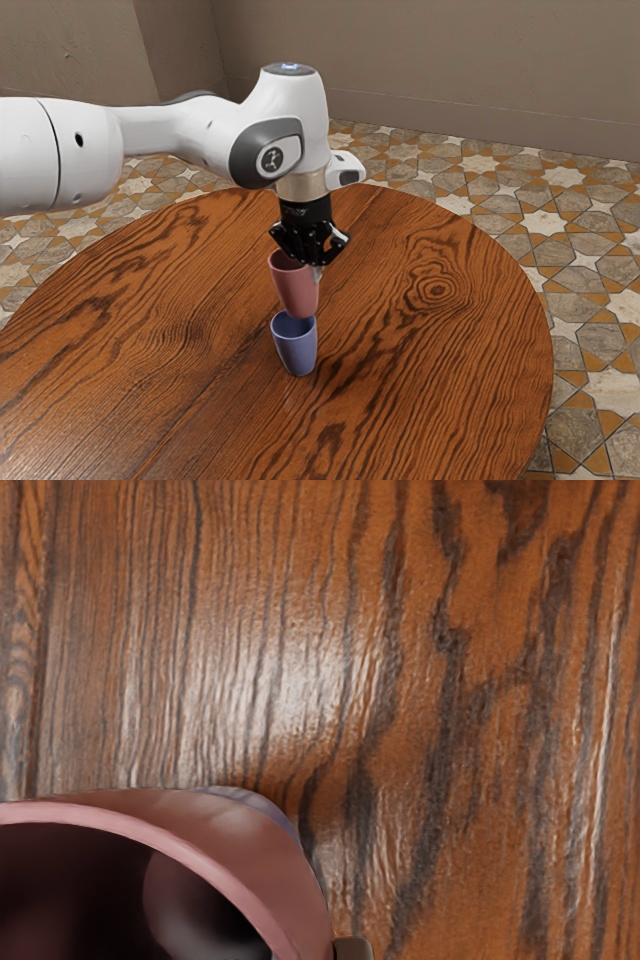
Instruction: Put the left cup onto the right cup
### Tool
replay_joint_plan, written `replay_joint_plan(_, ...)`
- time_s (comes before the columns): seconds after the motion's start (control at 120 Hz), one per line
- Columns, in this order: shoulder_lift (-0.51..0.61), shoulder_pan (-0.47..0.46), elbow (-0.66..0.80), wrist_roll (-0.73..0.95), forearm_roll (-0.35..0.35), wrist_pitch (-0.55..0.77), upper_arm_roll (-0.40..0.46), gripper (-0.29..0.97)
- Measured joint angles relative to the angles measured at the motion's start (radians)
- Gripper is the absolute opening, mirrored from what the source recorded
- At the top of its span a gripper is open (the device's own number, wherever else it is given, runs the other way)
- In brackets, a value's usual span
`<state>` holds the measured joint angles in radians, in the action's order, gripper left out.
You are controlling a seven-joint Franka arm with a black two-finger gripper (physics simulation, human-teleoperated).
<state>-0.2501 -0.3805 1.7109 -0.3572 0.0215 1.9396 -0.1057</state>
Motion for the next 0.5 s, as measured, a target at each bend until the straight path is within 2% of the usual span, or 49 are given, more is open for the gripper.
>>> replay_joint_plan(0.5, 0.0, 0.006, 0.039, -0.015, 0.003, 0.01, 0.0, -0.1)
